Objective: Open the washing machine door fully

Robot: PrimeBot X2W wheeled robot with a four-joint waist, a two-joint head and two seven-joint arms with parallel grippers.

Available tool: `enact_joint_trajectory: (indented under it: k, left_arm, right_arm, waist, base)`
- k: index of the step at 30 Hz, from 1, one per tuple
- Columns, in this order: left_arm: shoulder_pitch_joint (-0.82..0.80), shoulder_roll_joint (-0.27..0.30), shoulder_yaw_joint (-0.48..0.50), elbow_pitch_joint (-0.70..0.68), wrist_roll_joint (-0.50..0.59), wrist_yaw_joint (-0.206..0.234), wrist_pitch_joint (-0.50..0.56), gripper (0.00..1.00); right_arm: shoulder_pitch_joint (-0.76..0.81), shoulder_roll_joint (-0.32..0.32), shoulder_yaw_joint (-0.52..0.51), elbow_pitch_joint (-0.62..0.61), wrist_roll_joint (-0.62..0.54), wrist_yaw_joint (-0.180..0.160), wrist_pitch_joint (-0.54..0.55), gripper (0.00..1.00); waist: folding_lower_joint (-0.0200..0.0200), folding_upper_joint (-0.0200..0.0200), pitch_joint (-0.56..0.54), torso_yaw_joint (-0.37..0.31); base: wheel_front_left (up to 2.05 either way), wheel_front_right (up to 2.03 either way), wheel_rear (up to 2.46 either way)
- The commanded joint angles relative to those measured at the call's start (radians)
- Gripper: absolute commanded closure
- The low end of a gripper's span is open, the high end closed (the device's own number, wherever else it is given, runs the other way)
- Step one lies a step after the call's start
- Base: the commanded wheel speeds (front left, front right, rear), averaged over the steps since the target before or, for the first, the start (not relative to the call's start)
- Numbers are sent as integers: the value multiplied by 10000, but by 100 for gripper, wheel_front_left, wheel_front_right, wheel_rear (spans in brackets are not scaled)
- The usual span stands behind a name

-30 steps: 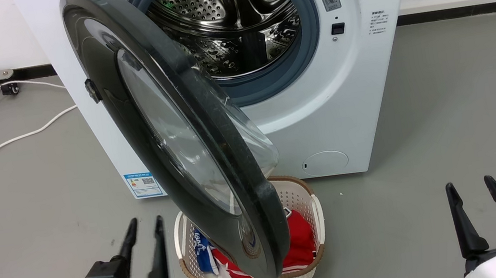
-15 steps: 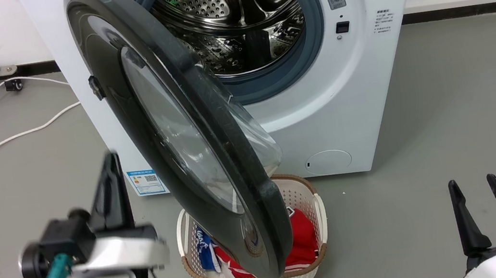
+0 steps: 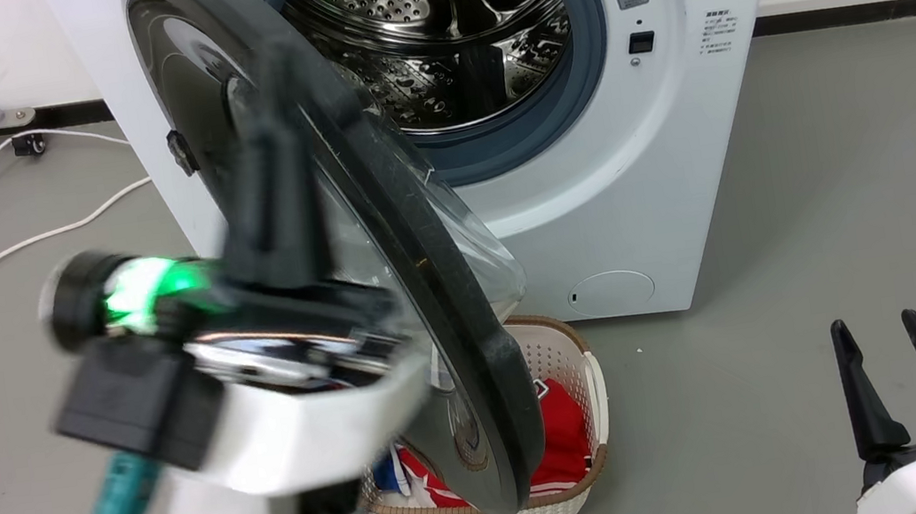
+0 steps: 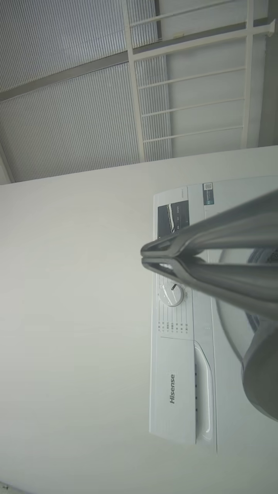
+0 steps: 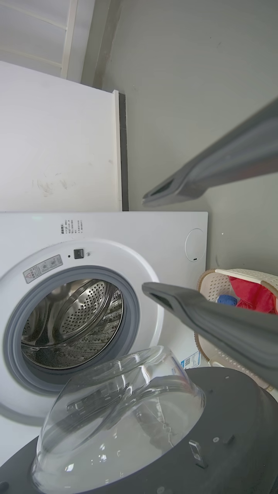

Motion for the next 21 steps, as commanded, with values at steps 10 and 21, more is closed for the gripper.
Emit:
enact_joint_trajectory:
  k: [10, 21]
  left_arm:
    - [329, -113, -2574, -759, -649, -406, 1271, 100]
    - [1869, 321, -4894, 659, -1306, -937, 2583, 100]
  right_arm:
    - [-143, 17, -268, -40, -64, -2, 72, 0]
    - [-143, 15, -338, -184, -257, -2, 221, 0]
  waist:
    - [0, 0, 167, 252]
    - [0, 0, 150, 418]
  base:
    - [0, 0, 0]
    - [0, 0, 0]
